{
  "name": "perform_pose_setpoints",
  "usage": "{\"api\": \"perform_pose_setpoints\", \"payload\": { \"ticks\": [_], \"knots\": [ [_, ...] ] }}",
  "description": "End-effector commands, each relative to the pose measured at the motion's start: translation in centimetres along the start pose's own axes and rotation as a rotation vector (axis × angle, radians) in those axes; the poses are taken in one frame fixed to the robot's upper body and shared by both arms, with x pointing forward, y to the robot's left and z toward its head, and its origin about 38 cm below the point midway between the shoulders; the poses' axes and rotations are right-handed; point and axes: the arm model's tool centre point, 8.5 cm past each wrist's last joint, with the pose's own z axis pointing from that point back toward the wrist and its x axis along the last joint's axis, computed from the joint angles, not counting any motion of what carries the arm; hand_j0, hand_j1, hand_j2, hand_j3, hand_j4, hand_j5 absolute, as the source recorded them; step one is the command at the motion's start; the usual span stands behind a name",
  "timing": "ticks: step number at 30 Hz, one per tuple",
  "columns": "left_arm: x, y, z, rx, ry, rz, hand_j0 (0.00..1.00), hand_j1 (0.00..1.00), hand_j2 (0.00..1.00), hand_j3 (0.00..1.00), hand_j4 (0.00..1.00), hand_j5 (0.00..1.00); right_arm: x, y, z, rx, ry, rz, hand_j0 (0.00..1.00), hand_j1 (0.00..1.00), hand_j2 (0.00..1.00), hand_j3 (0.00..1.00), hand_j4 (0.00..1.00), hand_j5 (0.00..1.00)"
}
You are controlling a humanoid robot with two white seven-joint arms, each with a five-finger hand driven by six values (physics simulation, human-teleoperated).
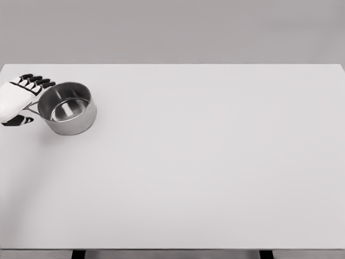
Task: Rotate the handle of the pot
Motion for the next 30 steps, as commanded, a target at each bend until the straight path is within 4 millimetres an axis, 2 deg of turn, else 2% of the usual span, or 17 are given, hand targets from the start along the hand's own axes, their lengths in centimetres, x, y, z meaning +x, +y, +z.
{"api": "perform_pose_setpoints", "payload": {
  "ticks": [1,5,10,12,13,18,30],
  "knots": [
    [0.5,1.0,-0.2,0.029,-0.017,-0.008,1.0,1.0,1.0,1.0,1.0,1.0,0.0,0.0,0.0,0.0,0.0,-0.001,1.0,1.0,1.0,1.0,1.0,1.0],
    [0.4,1.9,0.2,0.041,-0.027,-0.013,1.0,1.0,1.0,1.0,1.0,1.0,0.0,0.0,0.0,0.0,0.0,-0.001,1.0,1.0,1.0,1.0,1.0,1.0],
    [-0.4,1.9,0.4,0.033,-0.009,-0.018,1.0,1.0,1.0,1.0,1.0,1.0,0.0,0.0,0.0,0.0,0.0,-0.001,1.0,1.0,1.0,1.0,1.0,1.0],
    [-2.3,0.7,1.4,-0.016,0.044,-0.006,1.0,1.0,1.0,1.0,1.0,1.0,0.0,0.0,0.0,0.0,0.0,-0.001,1.0,1.0,1.0,1.0,1.0,1.0],
    [-2.5,0.5,1.5,-0.021,0.051,-0.001,1.0,1.0,1.0,1.0,1.0,1.0,0.0,0.0,0.0,0.0,0.0,-0.001,1.0,1.0,1.0,1.0,1.0,1.0],
    [-5.0,0.5,2.2,-0.034,0.115,0.011,1.0,1.0,1.0,1.0,1.0,1.0,0.0,0.0,0.0,0.0,0.0,-0.001,1.0,1.0,1.0,1.0,1.0,1.0],
    [-4.0,-0.4,1.5,-0.037,0.099,0.031,1.0,1.0,1.0,1.0,1.0,1.0,0.0,0.0,0.0,0.0,0.0,-0.001,1.0,1.0,1.0,1.0,1.0,1.0]
  ]
}}
